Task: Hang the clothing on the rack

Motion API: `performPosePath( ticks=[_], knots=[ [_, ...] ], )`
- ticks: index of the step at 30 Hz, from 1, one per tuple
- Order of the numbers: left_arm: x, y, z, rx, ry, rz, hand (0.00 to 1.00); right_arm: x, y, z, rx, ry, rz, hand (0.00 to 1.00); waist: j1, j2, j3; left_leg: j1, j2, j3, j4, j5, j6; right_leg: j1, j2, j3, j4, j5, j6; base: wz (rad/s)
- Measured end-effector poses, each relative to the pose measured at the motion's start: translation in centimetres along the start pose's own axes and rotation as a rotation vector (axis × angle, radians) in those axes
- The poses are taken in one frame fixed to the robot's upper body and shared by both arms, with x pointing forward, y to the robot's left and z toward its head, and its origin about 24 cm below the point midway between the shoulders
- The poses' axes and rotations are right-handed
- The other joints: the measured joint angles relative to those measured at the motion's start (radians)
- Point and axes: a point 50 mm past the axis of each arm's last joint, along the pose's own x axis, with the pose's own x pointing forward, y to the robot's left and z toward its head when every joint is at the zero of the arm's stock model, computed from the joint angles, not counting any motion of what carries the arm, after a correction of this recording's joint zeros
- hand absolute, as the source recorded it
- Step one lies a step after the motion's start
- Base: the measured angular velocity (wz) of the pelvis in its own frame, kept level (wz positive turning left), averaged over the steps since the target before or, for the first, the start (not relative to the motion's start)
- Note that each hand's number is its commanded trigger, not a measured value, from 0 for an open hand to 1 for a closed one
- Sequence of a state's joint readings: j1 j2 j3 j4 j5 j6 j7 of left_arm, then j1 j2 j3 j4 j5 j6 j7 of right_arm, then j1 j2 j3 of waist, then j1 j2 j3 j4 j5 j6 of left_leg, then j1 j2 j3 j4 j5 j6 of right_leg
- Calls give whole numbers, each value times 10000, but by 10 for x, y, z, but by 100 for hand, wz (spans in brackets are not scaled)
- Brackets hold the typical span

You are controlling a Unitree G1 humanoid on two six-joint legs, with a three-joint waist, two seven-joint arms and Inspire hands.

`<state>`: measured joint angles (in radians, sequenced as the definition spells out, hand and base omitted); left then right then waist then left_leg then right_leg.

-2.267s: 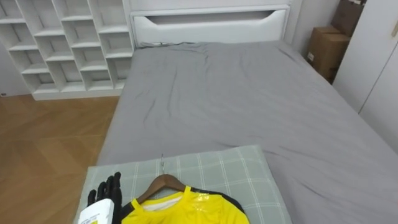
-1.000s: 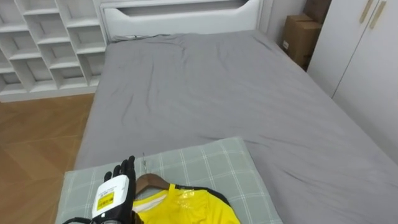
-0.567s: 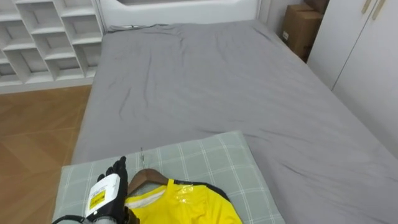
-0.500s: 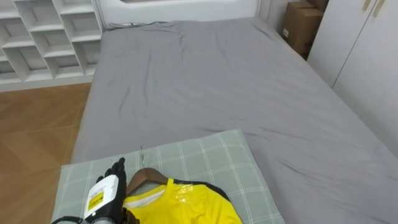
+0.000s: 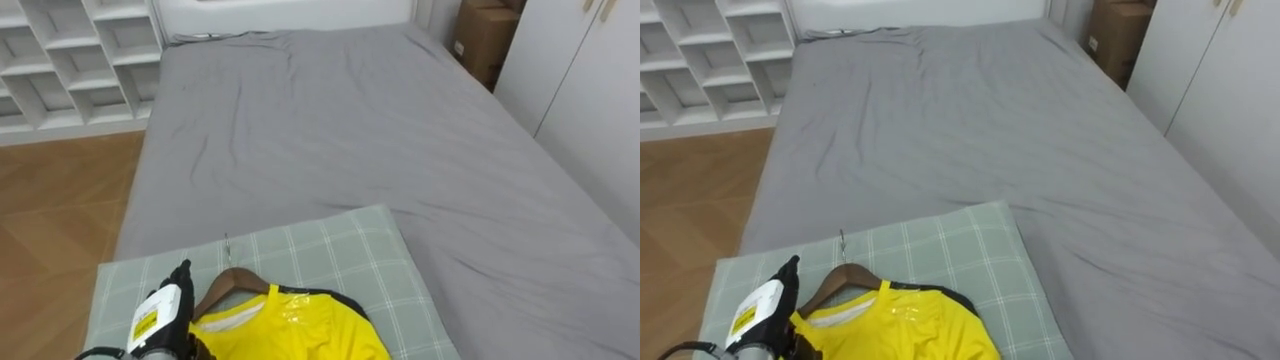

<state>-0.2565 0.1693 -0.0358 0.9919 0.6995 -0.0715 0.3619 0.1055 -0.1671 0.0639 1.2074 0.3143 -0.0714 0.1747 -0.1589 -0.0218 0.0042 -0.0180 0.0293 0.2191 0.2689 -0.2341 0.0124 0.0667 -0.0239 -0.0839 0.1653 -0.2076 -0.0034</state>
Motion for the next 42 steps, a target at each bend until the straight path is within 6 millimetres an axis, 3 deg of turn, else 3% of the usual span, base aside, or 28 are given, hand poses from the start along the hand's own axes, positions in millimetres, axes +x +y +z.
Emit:
performPosePath(
  ticks=[5, 12, 23, 27, 42],
  knots=[
    [0, -3, -3, 50, 201, -177, 0, 1, 3, 3, -67, -45, 91, 0, -19, -114, 49, -197, 7, 4, 7, 1, 2, -236, 3, -19, 74, 3, -3, 0],
    [-5, -12, -16, -135, 843, -588, 0, 4, 6, 9, -355, 126, 60, 0, -9, -206, 28, -420, 66, 26, 71, 1, 1, -484, 47, 2, 205, 13, -15, -1],
    [-5, -12, -17, -62, 904, -609, 0, 7, 11, 17, -869, 159, 58, 0, 11, -288, 69, -598, 115, -20, 234, 3, -2, -514, 70, -97, 197, 19, -26, 0],
    [-5, -12, -18, -44, 935, -629, 0, 8, 13, 20, -1104, 185, 31, 0, 15, -365, 45, -794, 131, -51, 339, 3, -2, -664, 71, -141, 208, 43, -63, 3],
    [3, -4, -13, -474, 1233, -319, 0, 11, 18, 26, -1491, 222, -15, 0, 7, -343, 70, -995, 193, -63, 479, 4, 0, -876, 112, -97, 225, 100, -97, 0]
  ],
)
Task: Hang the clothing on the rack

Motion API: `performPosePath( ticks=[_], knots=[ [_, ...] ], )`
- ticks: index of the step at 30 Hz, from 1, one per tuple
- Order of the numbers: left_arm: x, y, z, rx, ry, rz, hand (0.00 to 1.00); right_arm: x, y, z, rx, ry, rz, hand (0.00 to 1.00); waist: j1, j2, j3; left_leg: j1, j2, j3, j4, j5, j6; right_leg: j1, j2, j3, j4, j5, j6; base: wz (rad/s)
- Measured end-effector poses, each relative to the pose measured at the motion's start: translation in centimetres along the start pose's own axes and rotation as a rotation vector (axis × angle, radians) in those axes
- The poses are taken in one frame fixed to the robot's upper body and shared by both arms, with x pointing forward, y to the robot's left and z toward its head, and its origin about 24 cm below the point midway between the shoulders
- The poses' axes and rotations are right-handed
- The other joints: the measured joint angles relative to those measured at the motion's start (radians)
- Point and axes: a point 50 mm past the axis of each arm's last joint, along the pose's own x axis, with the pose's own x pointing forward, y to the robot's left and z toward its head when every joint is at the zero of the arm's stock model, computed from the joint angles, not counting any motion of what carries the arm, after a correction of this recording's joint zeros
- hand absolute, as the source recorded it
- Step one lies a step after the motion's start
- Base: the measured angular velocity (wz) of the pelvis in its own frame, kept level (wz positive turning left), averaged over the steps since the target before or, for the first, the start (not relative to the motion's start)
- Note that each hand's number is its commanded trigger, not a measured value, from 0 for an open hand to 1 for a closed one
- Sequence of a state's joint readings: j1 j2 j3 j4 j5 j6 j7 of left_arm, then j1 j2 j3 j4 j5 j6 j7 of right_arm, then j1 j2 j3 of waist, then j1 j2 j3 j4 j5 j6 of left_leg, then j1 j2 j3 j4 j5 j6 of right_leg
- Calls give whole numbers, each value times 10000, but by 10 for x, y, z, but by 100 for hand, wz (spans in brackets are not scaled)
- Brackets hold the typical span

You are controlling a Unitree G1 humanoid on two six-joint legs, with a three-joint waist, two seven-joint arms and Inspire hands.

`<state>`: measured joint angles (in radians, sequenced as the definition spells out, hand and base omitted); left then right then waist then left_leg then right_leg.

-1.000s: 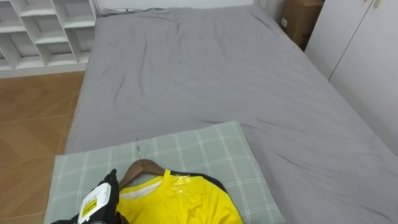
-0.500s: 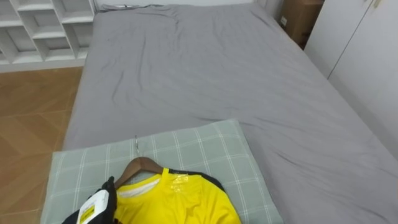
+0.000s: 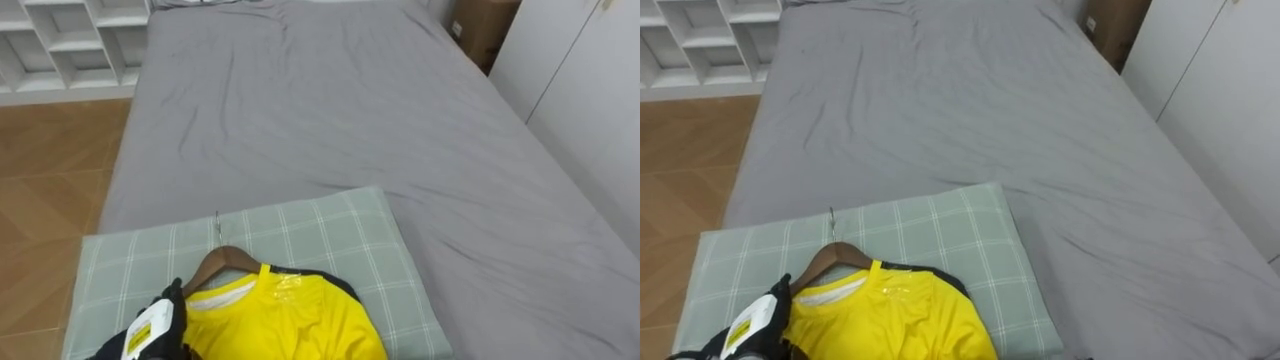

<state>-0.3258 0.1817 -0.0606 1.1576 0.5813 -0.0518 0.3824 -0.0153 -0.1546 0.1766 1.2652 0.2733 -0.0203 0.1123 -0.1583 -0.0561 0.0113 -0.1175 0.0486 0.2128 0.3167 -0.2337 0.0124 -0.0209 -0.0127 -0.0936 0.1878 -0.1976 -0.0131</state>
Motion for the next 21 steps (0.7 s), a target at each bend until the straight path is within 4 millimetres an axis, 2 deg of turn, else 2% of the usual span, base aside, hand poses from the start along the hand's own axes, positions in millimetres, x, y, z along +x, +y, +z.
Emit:
performPosePath(
  ticks=[3, 10, 16, 21],
  knots=[
    [3, 6, 3, 42, -47, 142, 0, 0, 0, 2, -6, -55, 17, 0, 6, 19, 19, -61, 15, 9, -19, 0, 0, -75, 20, 67, 9, 5, -8, 0],
    [16, 33, 10, 127, -166, 825, 0, 1, 1, 5, -309, -98, 44, 0, -22, 40, 59, -400, 110, 13, 233, 0, -1, -257, 77, 23, -8, 78, -46, -1],
    [19, 44, 7, 361, -120, 1086, 0, 1, -2, 9, -444, -248, -50, 0, -42, 172, 147, -521, 104, 13, 266, 0, 0, -396, 72, 86, 6, 78, -46, -1],
    [24, 56, 13, 414, -213, 1364, 0, 0, -6, 10, -468, -251, -120, 0, -37, 187, 146, -651, 104, 5, 268, 0, -1, -502, 75, 61, 25, 78, -46, 0]
  ],
)
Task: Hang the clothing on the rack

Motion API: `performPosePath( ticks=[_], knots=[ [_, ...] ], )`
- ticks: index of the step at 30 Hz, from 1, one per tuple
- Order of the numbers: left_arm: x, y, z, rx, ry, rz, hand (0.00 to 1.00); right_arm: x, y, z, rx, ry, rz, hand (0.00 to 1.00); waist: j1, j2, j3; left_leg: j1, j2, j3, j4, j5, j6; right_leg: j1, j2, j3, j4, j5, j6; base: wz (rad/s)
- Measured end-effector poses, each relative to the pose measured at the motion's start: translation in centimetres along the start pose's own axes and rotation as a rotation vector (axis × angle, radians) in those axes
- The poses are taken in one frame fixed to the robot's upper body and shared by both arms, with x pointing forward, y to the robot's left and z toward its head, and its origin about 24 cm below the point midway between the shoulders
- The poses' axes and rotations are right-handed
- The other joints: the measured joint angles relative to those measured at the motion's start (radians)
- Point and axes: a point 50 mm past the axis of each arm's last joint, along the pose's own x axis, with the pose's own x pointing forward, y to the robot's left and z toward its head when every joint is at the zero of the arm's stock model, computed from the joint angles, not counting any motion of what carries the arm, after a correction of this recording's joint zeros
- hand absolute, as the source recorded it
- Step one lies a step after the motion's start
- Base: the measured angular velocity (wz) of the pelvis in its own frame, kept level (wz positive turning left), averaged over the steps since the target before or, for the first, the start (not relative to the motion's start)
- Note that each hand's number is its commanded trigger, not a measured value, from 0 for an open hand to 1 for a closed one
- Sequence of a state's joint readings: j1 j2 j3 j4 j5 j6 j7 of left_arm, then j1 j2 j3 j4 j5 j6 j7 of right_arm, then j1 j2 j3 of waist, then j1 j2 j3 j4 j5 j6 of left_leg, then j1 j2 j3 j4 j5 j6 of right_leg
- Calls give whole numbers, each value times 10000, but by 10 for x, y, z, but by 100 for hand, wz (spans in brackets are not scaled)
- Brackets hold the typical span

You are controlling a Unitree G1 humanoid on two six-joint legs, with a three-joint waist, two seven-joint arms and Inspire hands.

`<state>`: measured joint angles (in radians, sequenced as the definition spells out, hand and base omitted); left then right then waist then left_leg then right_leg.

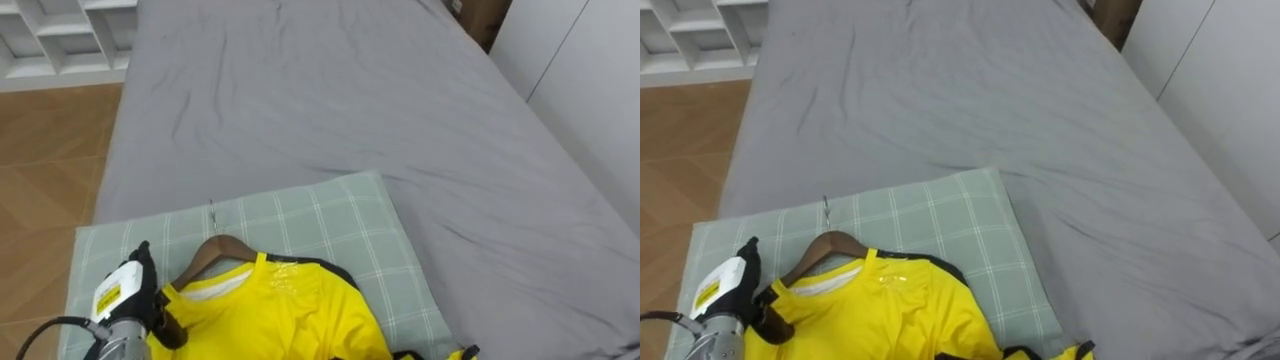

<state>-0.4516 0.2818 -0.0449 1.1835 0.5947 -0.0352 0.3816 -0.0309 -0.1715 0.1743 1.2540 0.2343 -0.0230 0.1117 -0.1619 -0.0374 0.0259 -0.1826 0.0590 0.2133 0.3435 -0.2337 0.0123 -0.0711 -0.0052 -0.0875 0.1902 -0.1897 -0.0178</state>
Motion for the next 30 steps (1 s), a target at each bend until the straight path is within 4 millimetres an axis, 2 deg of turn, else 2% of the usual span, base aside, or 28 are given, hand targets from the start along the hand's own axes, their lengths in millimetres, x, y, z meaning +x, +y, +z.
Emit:
performPosePath(
  ticks=[8, 30],
  knots=[
    [7, 9, 8, 134, 12, -126, 0, 0, -2, 2, -84, -28, -40, 0, 11, 61, -17, -17, -8, 2, 13, 0, 0, -6, -31, -12, -20, 0, 0, 0],
    [5, 4, 8, 613, 28, -375, 0, 0, -4, 3, -288, -35, -194, 0, -6, 68, -1, 25, -3, 19, -12, 1, 0, 33, -83, -65, 0, 1, 2, 0]
  ],
)
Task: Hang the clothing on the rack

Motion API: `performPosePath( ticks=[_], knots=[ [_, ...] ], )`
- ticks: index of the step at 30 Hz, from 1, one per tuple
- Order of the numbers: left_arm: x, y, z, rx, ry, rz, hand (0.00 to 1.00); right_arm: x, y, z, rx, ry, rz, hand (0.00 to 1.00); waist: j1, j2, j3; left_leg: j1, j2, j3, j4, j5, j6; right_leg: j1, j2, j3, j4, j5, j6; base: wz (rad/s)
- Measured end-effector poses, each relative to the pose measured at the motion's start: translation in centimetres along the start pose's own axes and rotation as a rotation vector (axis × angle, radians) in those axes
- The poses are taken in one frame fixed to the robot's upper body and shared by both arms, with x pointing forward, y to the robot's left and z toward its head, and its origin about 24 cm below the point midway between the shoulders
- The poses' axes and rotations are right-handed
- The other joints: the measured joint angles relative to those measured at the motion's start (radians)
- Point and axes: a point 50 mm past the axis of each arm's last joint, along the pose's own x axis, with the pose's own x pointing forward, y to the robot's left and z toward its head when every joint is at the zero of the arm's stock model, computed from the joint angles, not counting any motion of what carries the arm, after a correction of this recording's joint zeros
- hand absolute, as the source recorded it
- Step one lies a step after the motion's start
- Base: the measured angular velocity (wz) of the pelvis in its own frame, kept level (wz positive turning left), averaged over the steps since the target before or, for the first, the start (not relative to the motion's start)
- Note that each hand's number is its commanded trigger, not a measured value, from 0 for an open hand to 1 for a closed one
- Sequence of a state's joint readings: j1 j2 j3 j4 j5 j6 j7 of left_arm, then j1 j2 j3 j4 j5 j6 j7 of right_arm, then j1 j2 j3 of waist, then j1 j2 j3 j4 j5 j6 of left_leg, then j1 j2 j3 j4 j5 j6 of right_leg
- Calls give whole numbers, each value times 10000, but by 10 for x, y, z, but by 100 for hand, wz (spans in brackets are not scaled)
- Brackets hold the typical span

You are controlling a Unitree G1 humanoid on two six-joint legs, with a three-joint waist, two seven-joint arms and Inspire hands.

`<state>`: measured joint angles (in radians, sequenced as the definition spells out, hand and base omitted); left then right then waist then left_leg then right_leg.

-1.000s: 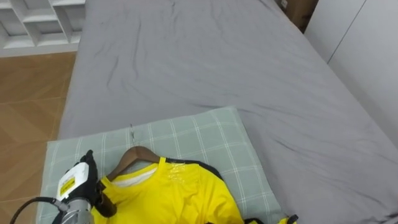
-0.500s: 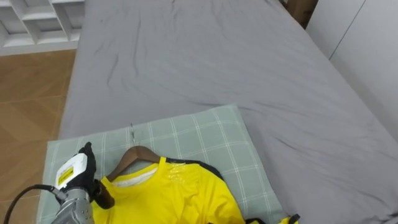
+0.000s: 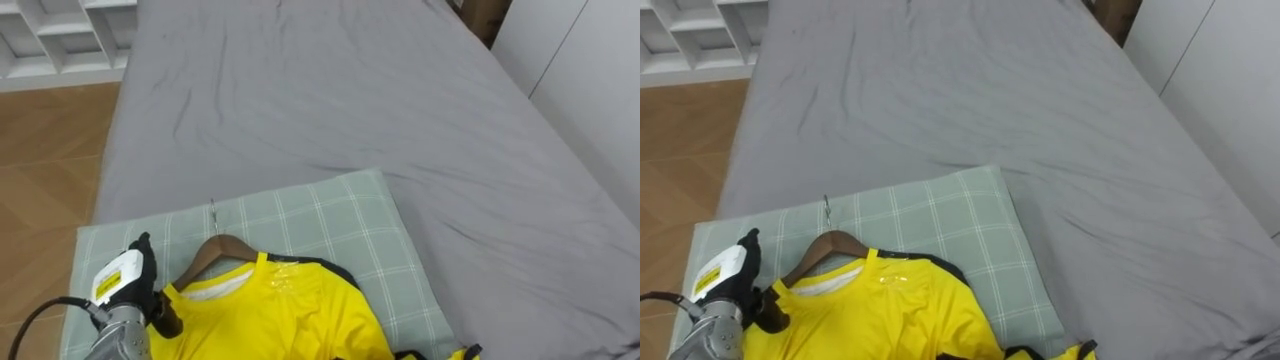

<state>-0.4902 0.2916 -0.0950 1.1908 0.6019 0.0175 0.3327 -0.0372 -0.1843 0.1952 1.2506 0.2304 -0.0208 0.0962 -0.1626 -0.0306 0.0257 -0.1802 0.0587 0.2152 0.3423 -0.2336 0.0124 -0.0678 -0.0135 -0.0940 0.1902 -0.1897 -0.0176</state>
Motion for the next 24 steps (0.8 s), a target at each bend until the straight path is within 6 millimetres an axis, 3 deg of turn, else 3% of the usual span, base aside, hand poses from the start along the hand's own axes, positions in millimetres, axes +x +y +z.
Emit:
performPosePath(
  ticks=[24],
  knots=[
    [-9, -28, 13, 145, -277, -1101, 0, 2, 1, 10, -481, -28, 214, 0, 1, 44, 87, -185, -12, 9, -55, 70, 29, -238, -15, -108, 118, 1, 2, 1]
  ],
)
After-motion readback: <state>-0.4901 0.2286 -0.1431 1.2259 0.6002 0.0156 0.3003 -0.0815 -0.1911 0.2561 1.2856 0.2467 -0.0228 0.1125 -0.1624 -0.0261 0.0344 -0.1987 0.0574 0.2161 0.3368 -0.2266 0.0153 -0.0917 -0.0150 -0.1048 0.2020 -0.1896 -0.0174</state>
